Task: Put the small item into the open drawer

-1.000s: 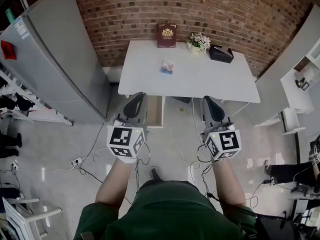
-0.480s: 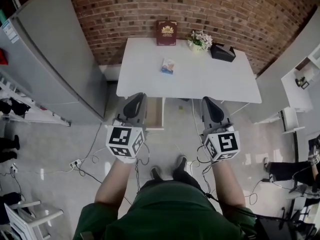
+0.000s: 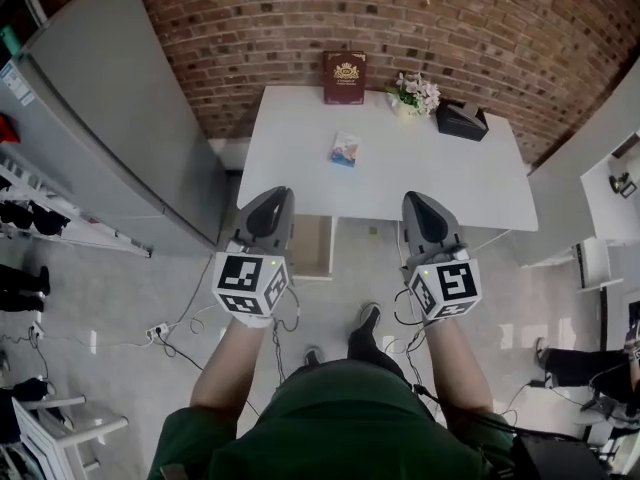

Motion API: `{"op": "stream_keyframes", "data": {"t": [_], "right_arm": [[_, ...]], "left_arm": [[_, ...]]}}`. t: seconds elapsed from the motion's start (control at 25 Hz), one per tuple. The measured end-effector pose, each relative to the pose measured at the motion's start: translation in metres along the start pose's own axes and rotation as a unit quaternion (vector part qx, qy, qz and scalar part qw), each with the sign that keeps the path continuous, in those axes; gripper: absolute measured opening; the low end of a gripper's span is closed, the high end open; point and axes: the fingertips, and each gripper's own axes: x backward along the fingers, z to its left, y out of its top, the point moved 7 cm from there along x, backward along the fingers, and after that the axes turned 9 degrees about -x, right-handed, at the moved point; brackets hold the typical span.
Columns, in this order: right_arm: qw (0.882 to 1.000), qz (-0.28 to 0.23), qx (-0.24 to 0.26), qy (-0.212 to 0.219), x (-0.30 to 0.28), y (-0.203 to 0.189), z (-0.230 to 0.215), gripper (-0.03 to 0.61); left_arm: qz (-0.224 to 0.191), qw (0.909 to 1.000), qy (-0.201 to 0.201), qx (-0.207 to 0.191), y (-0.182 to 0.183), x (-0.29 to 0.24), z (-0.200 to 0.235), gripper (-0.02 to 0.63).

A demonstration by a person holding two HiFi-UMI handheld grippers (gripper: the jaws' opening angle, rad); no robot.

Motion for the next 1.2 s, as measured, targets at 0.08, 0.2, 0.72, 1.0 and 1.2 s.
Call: {"op": "stream_keyframes", "data": {"t": [0.08,0.2,0.72,1.0,1.2], "right_arm": [[1.000,0.000,-0.002,0.009,-0.015,0.001,-0.016,0.003],[1.000,0.008,-0.012,0.015,-0.036,-0.005,-0.048,0.003],[0.998,0.029,-0.048,0.034,-0.093,-0.025,-0.163,0.003],[0.996,0.034,-0.067,0.048,-0.107,-0.033,-0.211,0.003],[0.995,0.036,-0.080,0.048,-0.109,-0.040,-0.233,0.003]], "left_arm": [[0.002,1.0000,0.007,-0.004,0.002,-0.020,0.000,0.023],[0.008,0.9999,0.010,-0.006,0.001,-0.055,-0.006,0.023],[0.054,0.9980,0.028,-0.014,-0.015,-0.172,-0.034,0.023],[0.090,0.9949,0.042,-0.020,-0.028,-0.218,-0.051,0.023],[0.118,0.9914,0.051,-0.023,-0.044,-0.240,-0.056,0.023]]}}
